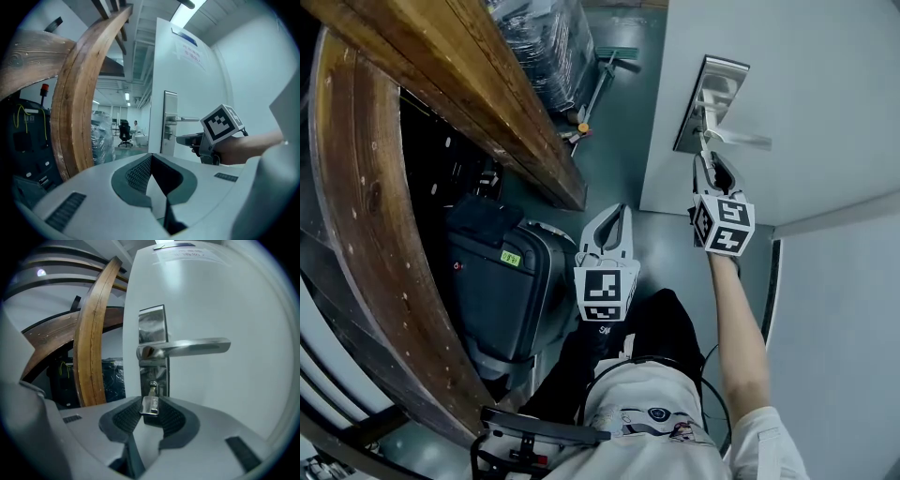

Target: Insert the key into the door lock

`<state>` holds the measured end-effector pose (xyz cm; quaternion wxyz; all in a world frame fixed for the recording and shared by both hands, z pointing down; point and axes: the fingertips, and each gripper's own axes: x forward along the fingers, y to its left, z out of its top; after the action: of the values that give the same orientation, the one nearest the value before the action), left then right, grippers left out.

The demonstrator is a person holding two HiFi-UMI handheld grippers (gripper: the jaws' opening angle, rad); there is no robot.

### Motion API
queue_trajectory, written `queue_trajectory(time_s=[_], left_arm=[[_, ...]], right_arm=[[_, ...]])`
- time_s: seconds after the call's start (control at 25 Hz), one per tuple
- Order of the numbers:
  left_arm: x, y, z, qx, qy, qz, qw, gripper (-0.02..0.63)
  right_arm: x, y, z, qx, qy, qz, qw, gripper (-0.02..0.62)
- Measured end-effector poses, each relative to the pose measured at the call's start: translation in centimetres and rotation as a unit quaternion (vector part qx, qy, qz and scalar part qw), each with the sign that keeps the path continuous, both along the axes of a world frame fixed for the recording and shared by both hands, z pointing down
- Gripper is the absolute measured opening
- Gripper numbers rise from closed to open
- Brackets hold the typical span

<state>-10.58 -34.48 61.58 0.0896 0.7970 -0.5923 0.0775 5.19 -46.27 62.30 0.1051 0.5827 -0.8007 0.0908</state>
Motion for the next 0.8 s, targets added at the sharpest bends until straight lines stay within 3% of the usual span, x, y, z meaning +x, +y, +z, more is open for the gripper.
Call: queue_trajectory(time_s=[0.16, 0.4, 0.52, 0.68, 0.8], left_arm=[[-0.2, -0.2, 0.1, -0.004, -0.001, -0.004, 1.0, 0.005], [-0.7, -0.6, 0.1, -0.009, 0.002, -0.009, 0.9999, 0.003], [-1.2, -0.8, 0.0, -0.009, 0.002, -0.014, 0.9999, 0.005], [-2.2, -0.5, -0.1, -0.018, 0.0, -0.02, 0.9996, 0.005], [-2.5, 0.7, -0.9, -0.03, -0.001, -0.016, 0.9994, 0.005]], right_arm=[[0.0, -0.4, 0.0, -0.008, -0.009, 0.013, 1.0, 0.118], [-0.7, -1.6, -0.4, -0.013, -0.037, 0.099, 0.994, 0.119], [-0.8, -3.1, -0.3, -0.004, -0.039, 0.117, 0.992, 0.119], [-0.9, -3.2, -0.4, 0.017, -0.031, 0.089, 0.995, 0.12], [-0.9, 0.2, -1.1, 0.018, -0.023, 0.057, 0.998, 0.12]])
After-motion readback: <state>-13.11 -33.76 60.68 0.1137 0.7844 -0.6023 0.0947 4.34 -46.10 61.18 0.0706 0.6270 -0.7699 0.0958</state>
